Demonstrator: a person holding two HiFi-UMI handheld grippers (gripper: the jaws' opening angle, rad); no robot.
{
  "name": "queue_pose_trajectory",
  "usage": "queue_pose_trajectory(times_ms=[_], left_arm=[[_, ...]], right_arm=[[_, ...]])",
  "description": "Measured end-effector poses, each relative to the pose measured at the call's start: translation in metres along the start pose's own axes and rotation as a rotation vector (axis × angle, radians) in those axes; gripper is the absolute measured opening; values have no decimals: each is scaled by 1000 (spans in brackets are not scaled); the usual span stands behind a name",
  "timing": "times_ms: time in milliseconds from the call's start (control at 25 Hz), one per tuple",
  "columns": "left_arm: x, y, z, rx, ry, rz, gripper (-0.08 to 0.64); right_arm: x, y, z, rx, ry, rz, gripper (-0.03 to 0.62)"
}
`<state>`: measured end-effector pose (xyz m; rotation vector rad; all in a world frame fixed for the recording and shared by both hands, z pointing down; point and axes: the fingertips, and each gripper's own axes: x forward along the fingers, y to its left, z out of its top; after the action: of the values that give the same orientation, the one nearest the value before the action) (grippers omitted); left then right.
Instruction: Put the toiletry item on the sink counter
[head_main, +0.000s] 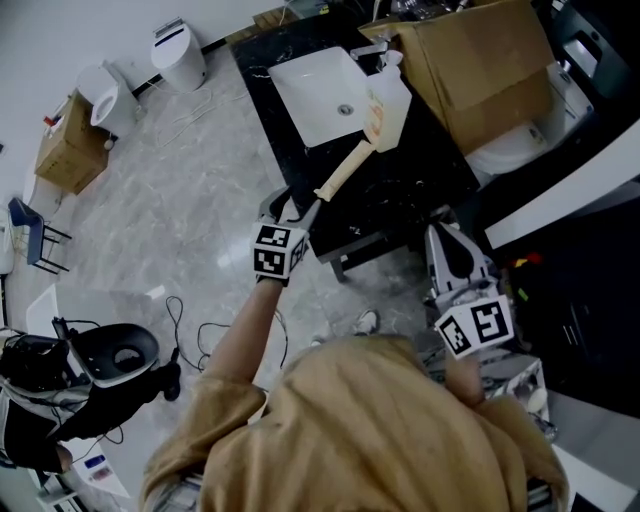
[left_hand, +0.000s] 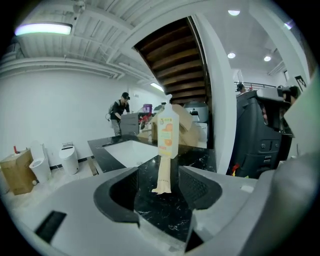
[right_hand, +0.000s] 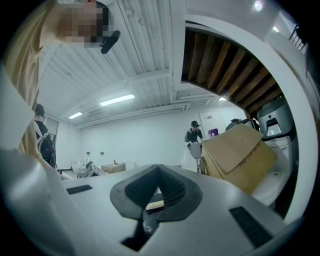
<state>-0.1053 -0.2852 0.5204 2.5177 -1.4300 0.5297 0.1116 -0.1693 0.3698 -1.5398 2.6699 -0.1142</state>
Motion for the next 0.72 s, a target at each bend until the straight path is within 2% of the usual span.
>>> queue_pose_trajectory(times_ms=[120, 280, 440, 720], left_arm=[[-8, 1, 2, -16, -7, 2, 214], [-20, 5, 6, -30, -21, 14, 105], [-39, 12, 20, -40, -78, 30, 14], [-82, 22, 58, -14, -197, 52, 5]], right_arm=[[0, 1, 1, 0, -4, 4, 2], [4, 3, 3, -3, -8, 13, 2], [7, 3, 5, -8, -12, 19, 2], [8, -3, 12, -6, -30, 22, 2]])
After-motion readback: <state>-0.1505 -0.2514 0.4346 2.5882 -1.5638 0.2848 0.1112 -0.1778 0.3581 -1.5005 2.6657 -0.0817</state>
